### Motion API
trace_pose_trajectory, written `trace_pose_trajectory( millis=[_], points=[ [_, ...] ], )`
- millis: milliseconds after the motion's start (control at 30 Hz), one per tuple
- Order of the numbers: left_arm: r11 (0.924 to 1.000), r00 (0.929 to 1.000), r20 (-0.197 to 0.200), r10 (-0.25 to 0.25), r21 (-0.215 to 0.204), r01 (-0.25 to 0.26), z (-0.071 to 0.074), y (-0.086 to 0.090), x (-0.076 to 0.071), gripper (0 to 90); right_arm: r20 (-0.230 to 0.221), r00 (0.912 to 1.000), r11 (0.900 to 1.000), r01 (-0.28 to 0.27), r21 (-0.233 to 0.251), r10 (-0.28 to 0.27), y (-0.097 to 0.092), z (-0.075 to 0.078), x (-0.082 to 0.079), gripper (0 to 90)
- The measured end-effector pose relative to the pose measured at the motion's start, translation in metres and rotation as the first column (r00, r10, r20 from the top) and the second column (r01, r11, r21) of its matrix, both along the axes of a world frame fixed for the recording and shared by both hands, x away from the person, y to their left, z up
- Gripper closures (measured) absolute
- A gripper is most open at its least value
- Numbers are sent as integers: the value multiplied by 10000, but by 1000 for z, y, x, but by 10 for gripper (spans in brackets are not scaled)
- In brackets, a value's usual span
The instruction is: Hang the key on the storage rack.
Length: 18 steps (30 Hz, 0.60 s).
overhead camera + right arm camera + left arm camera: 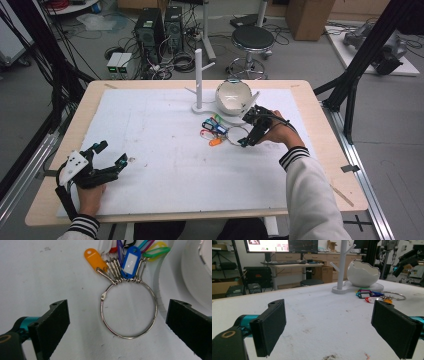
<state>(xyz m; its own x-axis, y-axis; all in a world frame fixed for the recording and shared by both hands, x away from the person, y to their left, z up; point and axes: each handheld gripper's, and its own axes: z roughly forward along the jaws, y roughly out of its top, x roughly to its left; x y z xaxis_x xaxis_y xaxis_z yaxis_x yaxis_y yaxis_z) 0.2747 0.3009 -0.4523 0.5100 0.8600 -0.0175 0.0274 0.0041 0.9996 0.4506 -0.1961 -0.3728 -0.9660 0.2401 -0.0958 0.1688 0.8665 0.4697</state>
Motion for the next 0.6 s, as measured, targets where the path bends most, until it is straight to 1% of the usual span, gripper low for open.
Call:
trace_pose_trajectory(
  millis=[33,133,200,233,267,400,433,467,500,533,567,600],
  points=[
    [10000,10000,0,-9,19,9,0,0,0,130,-44,10000,9999,20,-123,-20,1,-1,-1,55],
    [10000,10000,11,-17,20,17,0,0,0,130,-136,9997,9987,-225,-459,219,5,-5,-1,66],
    [10000,10000,4,-10,-6,10,0,0,0,130,-121,9994,9972,-347,-656,339,8,-7,-1,68],
    [10000,10000,12,-8,11,8,0,0,0,131,-208,9991,9959,-390,-820,374,10,-9,-1,70],
    [10000,10000,12,-4,27,4,0,0,0,131,-208,9991,9959,-390,-820,374,10,-9,-1,70],
    [10000,10000,31,-25,47,25,0,0,0,130,-249,9985,9914,-513,-1204,487,15,-9,-1,80],
    [10000,10000,38,-22,1,22,0,0,0,130,-213,9984,9911,-545,-1213,523,16,-9,0,81],
    [10000,10000,39,-22,1,22,0,0,0,130,-218,9977,9886,-665,-1353,641,19,-8,0,143],
    [10000,10000,40,-19,16,19,0,0,0,130,-218,9977,9886,-665,-1353,641,19,-8,0,143],
    [10000,10000,40,-19,55,19,0,0,0,130,-287,9974,9869,-692,-1454,657,21,-8,1,151],
    [10000,10000,44,-21,-1,21,0,0,0,130,-332,9974,9849,-682,-1592,637,22,-7,0,154],
    [10000,10000,44,-24,5,24,0,0,0,130,-366,9970,9847,-738,-1579,689,23,-8,1,162]
  ],
)
